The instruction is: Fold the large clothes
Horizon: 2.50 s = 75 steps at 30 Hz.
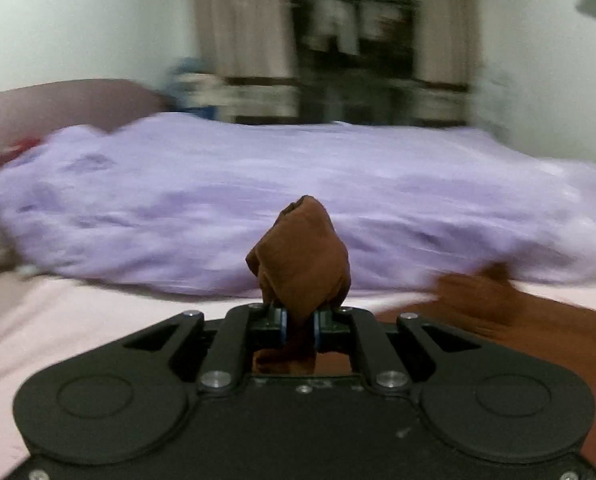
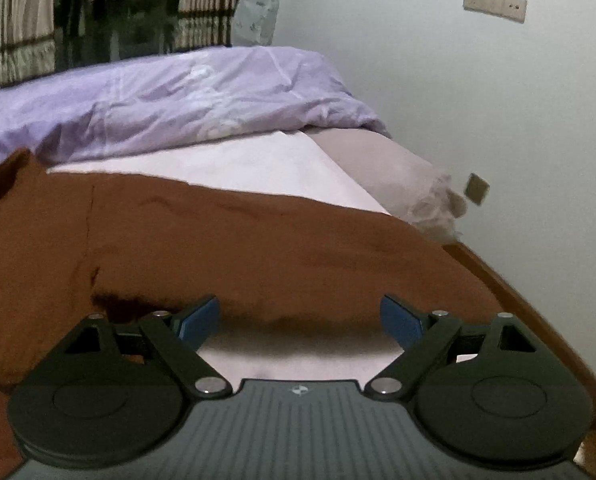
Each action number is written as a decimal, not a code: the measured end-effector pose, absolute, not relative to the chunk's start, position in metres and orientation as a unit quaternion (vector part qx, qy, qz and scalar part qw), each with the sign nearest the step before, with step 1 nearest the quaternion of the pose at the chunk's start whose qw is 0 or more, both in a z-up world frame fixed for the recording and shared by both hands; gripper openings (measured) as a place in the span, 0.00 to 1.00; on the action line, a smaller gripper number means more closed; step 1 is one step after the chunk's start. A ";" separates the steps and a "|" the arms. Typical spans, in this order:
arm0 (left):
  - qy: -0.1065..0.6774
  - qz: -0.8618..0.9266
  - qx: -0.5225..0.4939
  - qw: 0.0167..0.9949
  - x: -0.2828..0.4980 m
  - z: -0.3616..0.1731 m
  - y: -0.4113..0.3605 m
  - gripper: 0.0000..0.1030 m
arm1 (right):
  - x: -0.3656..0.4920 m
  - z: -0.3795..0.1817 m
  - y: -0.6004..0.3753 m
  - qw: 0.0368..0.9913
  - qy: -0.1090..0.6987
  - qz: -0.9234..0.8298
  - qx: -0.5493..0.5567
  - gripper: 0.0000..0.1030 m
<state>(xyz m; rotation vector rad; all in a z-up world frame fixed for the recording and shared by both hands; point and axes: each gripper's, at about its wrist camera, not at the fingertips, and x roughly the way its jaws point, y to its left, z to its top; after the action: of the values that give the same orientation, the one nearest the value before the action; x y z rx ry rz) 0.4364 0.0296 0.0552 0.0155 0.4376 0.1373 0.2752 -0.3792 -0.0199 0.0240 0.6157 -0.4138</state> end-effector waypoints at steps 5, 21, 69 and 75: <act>0.234 -0.034 -0.021 0.971 0.434 0.045 -0.071 0.08 | 0.284 -0.049 -0.400 0.920 0.333 -0.203 0.030 1.00; 0.300 -0.136 0.149 0.932 0.445 -0.087 -0.211 0.34 | 0.282 -0.069 -0.430 0.904 0.348 -0.235 0.084 1.00; 0.282 0.135 -0.011 0.950 0.340 0.023 0.200 0.90 | 0.351 0.040 -0.247 0.978 0.117 0.031 0.171 0.07; 0.303 0.078 -0.017 0.950 0.350 -0.010 0.156 0.90 | 0.360 0.032 -0.137 0.970 0.137 0.088 0.179 0.07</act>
<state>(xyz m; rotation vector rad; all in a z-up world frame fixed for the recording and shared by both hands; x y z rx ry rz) 0.3502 0.1563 -0.0102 -0.0338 0.6172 0.1578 0.3604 -0.1371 0.0323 0.3615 0.2771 0.1774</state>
